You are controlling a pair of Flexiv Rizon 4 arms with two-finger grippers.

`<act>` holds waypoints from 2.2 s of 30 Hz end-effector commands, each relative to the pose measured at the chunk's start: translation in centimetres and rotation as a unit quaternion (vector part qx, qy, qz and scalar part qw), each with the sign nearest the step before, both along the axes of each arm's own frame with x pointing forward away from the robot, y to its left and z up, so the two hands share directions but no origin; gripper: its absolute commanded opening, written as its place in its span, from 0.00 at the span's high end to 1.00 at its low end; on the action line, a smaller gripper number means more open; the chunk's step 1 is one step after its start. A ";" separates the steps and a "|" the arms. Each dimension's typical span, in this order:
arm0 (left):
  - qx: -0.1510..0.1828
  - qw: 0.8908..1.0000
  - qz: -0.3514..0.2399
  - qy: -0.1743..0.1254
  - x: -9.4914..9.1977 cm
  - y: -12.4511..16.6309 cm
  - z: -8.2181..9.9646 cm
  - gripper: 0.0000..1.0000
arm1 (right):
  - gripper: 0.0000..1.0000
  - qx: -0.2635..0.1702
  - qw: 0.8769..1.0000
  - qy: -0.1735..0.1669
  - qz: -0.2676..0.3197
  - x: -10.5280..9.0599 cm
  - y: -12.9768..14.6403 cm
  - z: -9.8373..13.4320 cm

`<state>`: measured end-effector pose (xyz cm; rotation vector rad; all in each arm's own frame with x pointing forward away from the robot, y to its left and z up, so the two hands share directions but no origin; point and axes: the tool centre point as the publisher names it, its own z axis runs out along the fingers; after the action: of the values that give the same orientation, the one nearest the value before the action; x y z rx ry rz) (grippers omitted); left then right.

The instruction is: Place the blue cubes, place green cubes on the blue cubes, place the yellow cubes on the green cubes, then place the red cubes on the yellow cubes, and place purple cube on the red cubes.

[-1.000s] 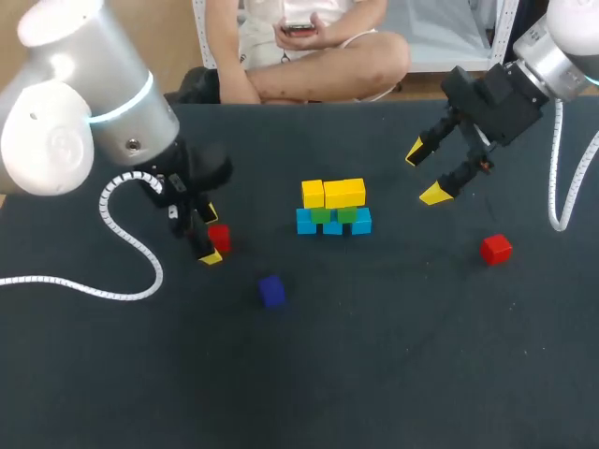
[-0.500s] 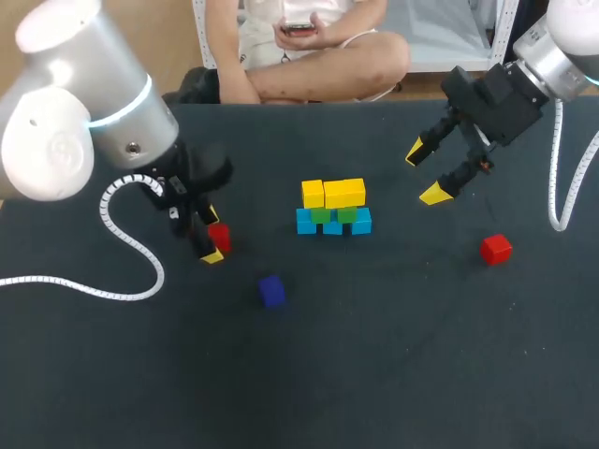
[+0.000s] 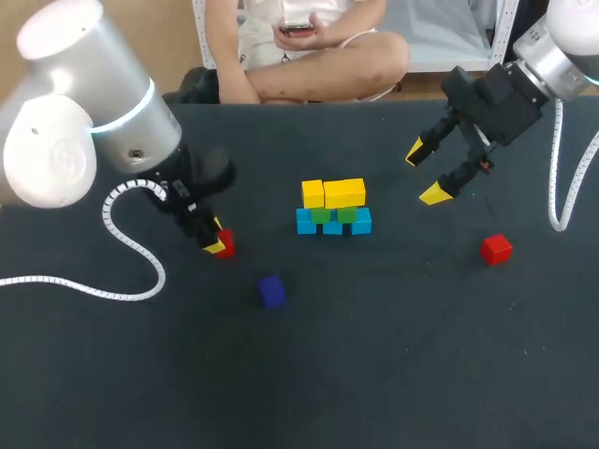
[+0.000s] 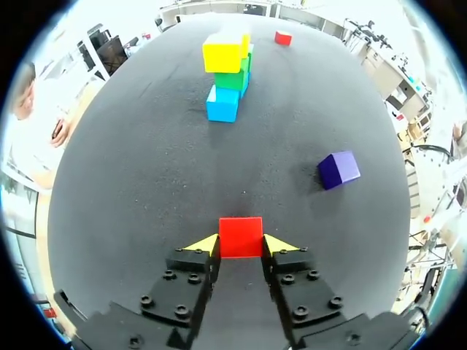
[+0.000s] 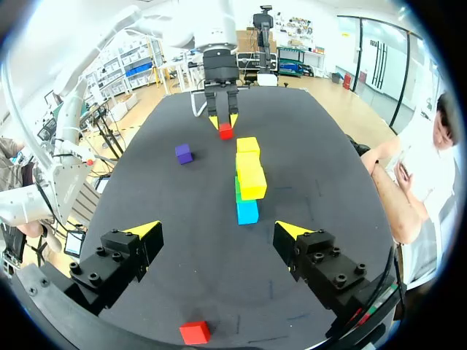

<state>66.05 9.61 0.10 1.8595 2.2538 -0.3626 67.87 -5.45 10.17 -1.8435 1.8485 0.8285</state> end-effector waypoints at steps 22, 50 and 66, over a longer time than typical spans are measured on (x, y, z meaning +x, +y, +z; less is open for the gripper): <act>-0.006 0.998 -0.032 -0.060 3.7 -6.3 8.8 1.00 | 0.00 0.001 1.000 0.000 0.000 0.0 0.0 0.0; 0.007 0.994 -0.096 -0.054 3.1 -14.0 15.5 1.00 | 0.00 0.001 1.000 0.000 0.000 0.0 0.0 0.0; 0.006 0.994 -0.097 -0.054 3.0 -14.1 15.7 1.00 | 0.00 0.001 1.000 0.000 0.000 0.0 0.0 0.0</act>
<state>68.90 -4.44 15.72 2.0530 2.0136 -0.2720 67.87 -5.45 10.17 -1.8435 1.8485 0.8285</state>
